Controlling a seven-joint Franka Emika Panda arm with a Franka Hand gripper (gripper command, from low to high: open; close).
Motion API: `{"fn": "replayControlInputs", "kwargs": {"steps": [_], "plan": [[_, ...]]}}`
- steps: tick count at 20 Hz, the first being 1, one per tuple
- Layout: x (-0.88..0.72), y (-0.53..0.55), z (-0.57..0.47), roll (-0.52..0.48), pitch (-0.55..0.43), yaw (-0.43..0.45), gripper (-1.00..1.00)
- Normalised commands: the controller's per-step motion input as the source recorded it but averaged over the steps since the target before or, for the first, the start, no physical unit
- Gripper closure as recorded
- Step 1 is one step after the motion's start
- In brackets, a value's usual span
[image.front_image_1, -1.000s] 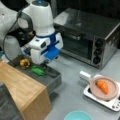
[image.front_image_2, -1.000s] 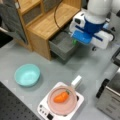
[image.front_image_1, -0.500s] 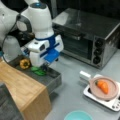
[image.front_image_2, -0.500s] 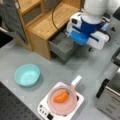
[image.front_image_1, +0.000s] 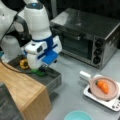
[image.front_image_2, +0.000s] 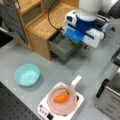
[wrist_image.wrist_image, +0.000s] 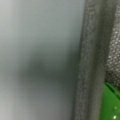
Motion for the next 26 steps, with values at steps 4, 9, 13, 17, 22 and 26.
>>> {"fn": "replayControlInputs", "kwargs": {"steps": [4,9,13,17,22,26], "plan": [[0.38,-0.04,0.32,-0.043,0.177,0.119,-1.0],[0.45,0.03,0.5,0.008,0.237,0.119,-1.0],[0.52,0.12,0.53,0.059,0.284,0.083,-1.0],[0.55,0.2,0.3,0.091,0.281,0.028,-1.0],[0.65,0.36,0.05,0.095,0.215,-0.051,-1.0],[0.62,0.4,-0.04,0.074,0.139,-0.098,-1.0]]}}
